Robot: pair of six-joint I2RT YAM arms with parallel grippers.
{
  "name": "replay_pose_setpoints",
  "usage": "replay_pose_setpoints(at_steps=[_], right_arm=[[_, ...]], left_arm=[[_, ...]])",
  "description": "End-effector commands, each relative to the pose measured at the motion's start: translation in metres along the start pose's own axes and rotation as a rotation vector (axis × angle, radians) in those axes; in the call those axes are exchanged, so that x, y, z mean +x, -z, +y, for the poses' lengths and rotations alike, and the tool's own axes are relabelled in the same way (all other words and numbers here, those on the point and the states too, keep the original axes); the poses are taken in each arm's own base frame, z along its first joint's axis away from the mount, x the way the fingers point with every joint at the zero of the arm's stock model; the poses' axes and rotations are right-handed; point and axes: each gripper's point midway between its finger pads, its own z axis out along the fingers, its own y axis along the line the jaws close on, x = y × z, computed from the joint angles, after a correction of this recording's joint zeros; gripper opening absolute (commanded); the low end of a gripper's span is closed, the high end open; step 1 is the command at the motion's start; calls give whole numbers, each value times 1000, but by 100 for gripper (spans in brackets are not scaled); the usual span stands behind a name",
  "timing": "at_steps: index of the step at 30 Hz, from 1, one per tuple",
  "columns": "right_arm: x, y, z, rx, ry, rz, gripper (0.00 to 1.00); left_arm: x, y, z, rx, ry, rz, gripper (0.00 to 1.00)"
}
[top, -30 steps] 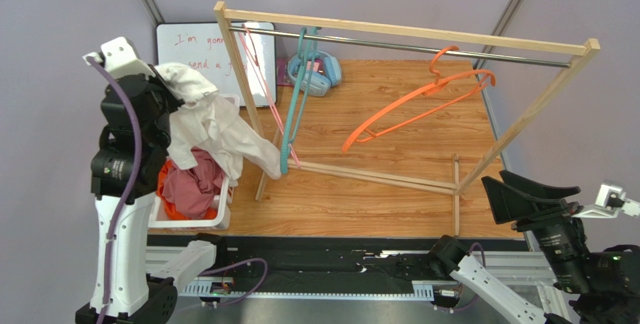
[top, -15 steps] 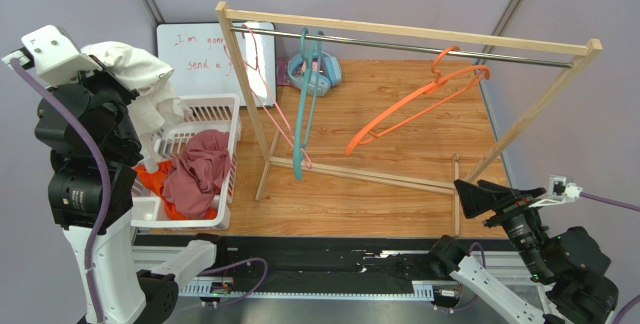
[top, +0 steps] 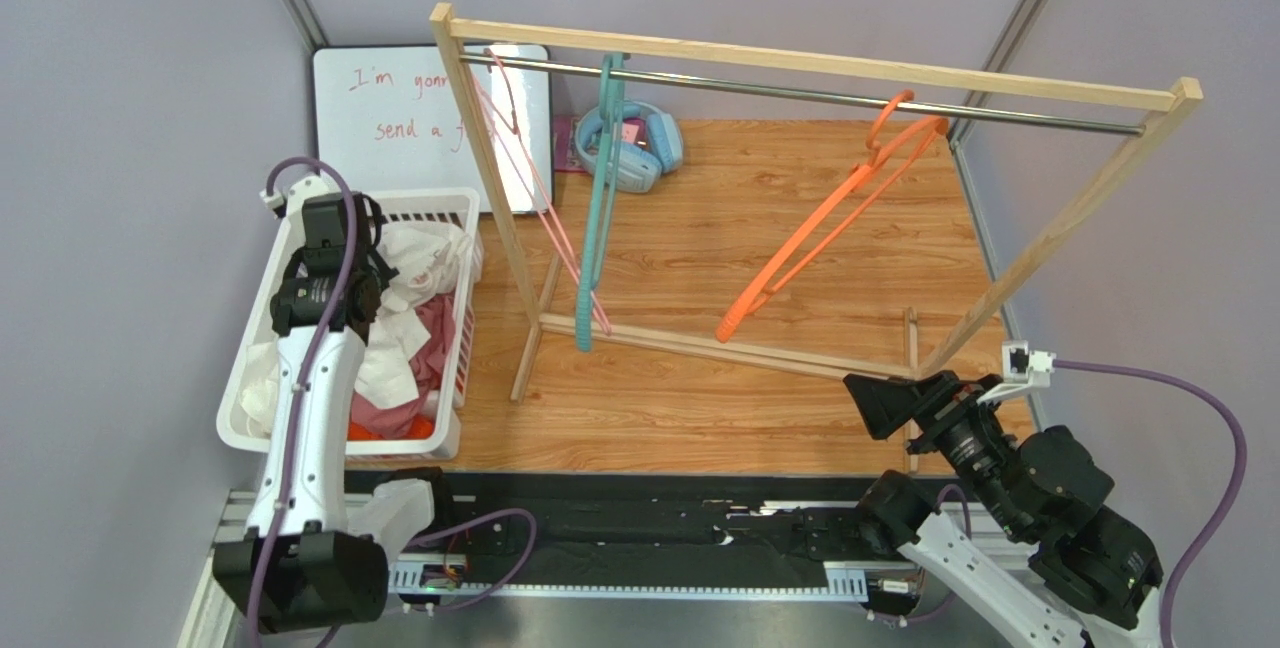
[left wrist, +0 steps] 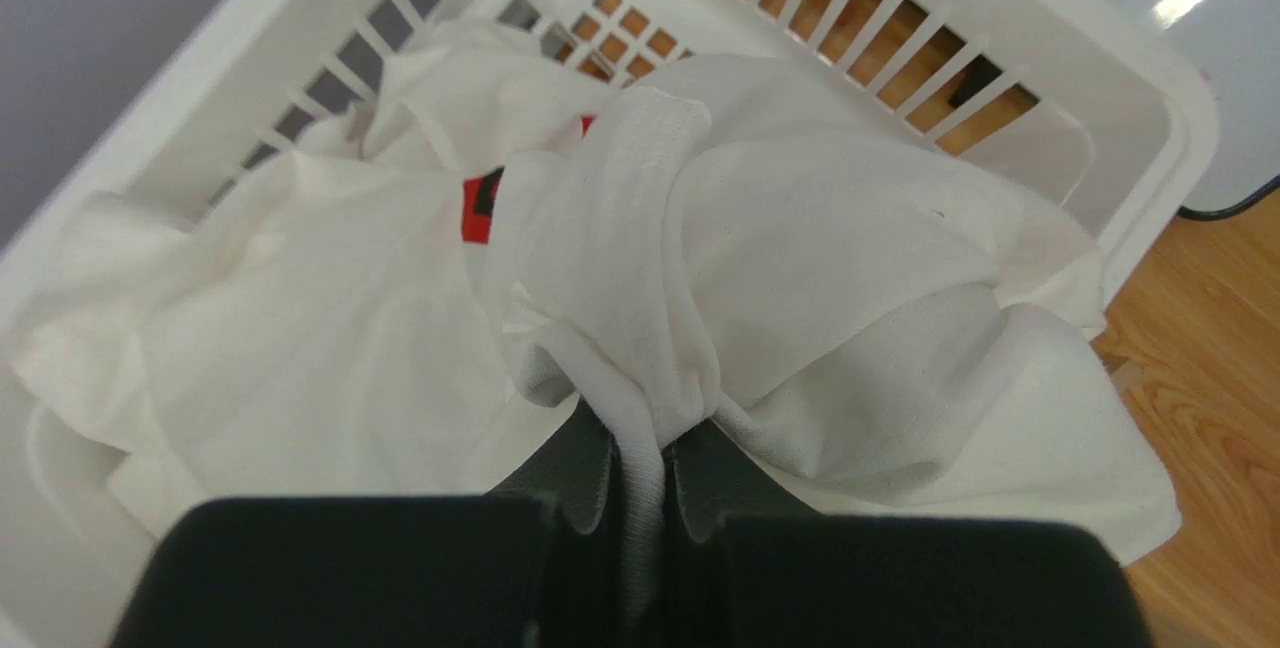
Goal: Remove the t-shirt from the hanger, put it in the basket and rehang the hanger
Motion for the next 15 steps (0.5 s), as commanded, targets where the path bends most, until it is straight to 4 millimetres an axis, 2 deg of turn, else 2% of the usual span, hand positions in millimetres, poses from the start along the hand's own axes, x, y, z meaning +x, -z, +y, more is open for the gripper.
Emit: replay_pose_setpoints(at_steps=[1, 2, 3, 4, 5, 6, 9, 10, 11, 14, 15], right_arm=[[-10, 3, 18, -77, -60, -32, 100], [-9, 3, 17, -75, -66, -29, 100], [-8, 3, 16, -71, -70, -27, 100], [-6, 2, 15, -65, -75, -23, 100], [-4, 1, 14, -65, -82, -20, 100], [1, -1, 13, -64, -92, -7, 100], [12, -9, 12, -62, -111, 21, 100], [15, -10, 12, -65, -114, 26, 100], [17, -13, 13, -71, -117, 30, 100], [24, -21, 12, -67, -132, 36, 100], [24, -24, 10, -59, -137, 29, 100]], left_arm=[[2, -12, -28, 158, 238, 74, 0], [5, -14, -27, 152, 259, 95, 0], [10, -15, -24, 133, 267, 116, 9], [12, -13, -22, 127, 276, 118, 40], [14, -12, -20, 125, 277, 117, 60], [15, -10, -17, 115, 277, 110, 99], [15, 9, -6, 110, 258, 89, 99], [7, 23, -5, 133, 269, 57, 99], [7, 29, -7, 158, 270, 54, 99], [15, 59, -28, 326, 257, 49, 99], [16, 67, -40, 404, 244, 44, 99]])
